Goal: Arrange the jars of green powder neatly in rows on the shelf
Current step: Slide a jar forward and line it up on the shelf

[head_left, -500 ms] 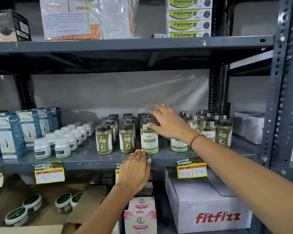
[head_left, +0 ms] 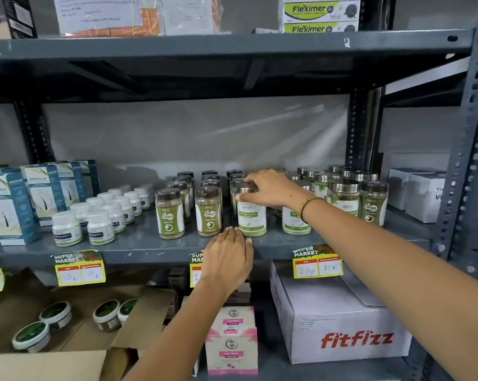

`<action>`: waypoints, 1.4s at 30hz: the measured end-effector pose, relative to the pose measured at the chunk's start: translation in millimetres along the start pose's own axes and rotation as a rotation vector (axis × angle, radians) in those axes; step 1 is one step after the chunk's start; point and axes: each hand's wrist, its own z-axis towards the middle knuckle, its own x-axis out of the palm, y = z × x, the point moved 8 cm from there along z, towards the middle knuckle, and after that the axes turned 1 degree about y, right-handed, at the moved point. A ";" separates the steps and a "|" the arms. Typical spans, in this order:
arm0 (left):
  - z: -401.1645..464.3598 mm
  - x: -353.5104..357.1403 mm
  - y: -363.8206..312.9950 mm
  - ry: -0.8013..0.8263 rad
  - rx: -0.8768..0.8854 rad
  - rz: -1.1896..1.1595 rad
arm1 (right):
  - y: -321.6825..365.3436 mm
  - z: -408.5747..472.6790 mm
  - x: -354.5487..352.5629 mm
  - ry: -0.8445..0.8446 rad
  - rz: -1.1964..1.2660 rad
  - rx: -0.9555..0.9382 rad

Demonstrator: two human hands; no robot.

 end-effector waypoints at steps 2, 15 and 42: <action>-0.7 0.7 1.1 0.006 -0.009 -0.007 | -1.7 2.8 -0.9 -0.007 0.026 0.016; -4.3 -1.4 1.9 -0.010 -0.042 0.003 | 1.7 -25.5 -29.7 -0.114 0.161 0.031; -6.4 -2.7 0.6 -0.054 -0.030 -0.007 | -216.9 -150.3 -112.6 0.099 0.070 0.640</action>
